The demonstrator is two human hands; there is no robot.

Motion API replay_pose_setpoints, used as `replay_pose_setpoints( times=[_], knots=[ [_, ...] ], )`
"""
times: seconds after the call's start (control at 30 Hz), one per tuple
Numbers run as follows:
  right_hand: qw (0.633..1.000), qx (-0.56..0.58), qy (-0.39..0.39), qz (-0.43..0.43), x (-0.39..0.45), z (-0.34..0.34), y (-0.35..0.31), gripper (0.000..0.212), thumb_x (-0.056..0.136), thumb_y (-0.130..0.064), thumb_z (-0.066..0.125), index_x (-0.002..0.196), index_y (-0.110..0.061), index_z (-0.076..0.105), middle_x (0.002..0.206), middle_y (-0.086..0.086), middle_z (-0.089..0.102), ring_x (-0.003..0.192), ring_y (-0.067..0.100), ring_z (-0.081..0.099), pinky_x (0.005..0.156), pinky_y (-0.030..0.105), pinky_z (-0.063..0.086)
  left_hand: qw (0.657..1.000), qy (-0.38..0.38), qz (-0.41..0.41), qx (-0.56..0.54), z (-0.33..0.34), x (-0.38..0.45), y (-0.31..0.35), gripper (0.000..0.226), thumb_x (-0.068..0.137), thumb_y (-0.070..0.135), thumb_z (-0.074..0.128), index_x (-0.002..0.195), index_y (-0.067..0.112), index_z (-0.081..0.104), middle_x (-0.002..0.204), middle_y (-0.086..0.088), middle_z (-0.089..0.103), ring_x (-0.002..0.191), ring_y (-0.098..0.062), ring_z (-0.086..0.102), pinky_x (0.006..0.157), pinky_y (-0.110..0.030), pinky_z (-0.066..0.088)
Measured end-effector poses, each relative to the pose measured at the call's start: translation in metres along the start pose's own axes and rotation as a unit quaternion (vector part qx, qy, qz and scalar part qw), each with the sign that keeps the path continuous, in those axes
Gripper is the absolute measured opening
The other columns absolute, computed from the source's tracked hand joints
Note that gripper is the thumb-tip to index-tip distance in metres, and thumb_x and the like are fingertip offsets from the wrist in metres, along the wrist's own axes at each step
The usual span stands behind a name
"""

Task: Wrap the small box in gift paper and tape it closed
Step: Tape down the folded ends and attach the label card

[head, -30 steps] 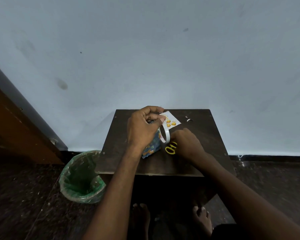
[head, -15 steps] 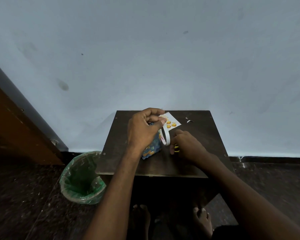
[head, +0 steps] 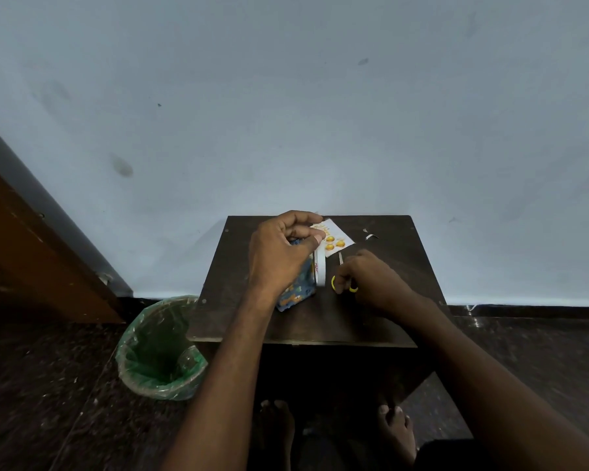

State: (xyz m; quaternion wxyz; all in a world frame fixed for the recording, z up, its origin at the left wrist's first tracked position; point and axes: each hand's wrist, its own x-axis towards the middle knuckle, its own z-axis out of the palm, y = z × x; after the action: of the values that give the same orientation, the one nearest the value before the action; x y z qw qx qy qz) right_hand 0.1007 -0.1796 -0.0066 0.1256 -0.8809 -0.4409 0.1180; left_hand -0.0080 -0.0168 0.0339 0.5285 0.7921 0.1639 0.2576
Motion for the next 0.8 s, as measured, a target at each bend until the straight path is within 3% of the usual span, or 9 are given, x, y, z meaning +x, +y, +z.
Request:
replay_pose_setpoints(
  times=[0.1,0.2,0.33,0.43,0.6,0.8],
  knots=[
    [0.992,0.026,0.090,0.081,-0.004,-0.001,0.003,0.028,0.079,-0.004,0.068,0.068,-0.030,0.065,0.082,-0.011,0.064,0.095,0.016,0.058,0.066,0.030,0.044,1.000,-0.003,0.002,-0.003,0.001,0.000,0.000,0.024,0.090,0.014,0.085,0.111,0.024,0.081,0.087,0.010,0.082,0.093,0.000,0.077,0.087,-0.028,0.060],
    [0.971,0.069,0.157,0.164,-0.006,0.000,-0.010,0.007,0.076,-0.023,0.074,0.078,-0.023,0.067,0.086,-0.009,0.066,0.089,0.019,0.062,0.065,0.029,0.044,1.000,-0.003,0.003,0.003,0.000,0.000,0.000,0.023,0.090,0.015,0.084,0.110,0.026,0.080,0.087,0.011,0.082,0.093,0.000,0.077,0.086,-0.027,0.059],
    [0.976,-0.042,0.111,0.182,-0.008,0.014,-0.035,0.030,0.089,-0.041,0.071,0.107,-0.017,0.066,0.108,0.004,0.066,0.106,0.027,0.063,0.078,0.037,0.050,1.000,-0.002,0.002,0.006,0.001,-0.001,0.001,0.023,0.090,0.015,0.085,0.108,0.027,0.081,0.086,0.012,0.082,0.092,0.001,0.076,0.085,-0.023,0.057],
    [0.975,-0.091,0.080,0.187,-0.003,0.011,-0.036,0.033,0.094,-0.034,0.070,0.122,-0.016,0.064,0.121,0.008,0.065,0.114,0.030,0.063,0.084,0.041,0.053,1.000,-0.003,0.000,0.006,0.000,-0.001,0.002,0.023,0.090,0.015,0.085,0.109,0.027,0.081,0.087,0.012,0.082,0.093,0.000,0.076,0.089,-0.027,0.059],
    [0.972,-0.103,0.066,0.202,-0.003,0.002,-0.034,0.024,0.096,-0.025,0.069,0.120,-0.019,0.066,0.115,0.007,0.069,0.106,0.030,0.069,0.073,0.037,0.046,1.000,-0.002,0.005,0.008,-0.001,0.000,0.000,0.023,0.090,0.014,0.085,0.109,0.026,0.081,0.087,0.011,0.082,0.093,0.000,0.077,0.089,-0.028,0.060],
    [0.971,-0.134,0.077,0.185,-0.007,0.001,-0.035,0.024,0.099,-0.015,0.065,0.121,-0.014,0.059,0.118,0.008,0.069,0.108,0.030,0.069,0.071,0.035,0.044,1.000,-0.003,0.008,0.018,-0.001,0.001,0.000,0.024,0.090,0.015,0.085,0.112,0.025,0.081,0.089,0.012,0.082,0.095,0.002,0.076,0.092,-0.028,0.060]
  ],
)
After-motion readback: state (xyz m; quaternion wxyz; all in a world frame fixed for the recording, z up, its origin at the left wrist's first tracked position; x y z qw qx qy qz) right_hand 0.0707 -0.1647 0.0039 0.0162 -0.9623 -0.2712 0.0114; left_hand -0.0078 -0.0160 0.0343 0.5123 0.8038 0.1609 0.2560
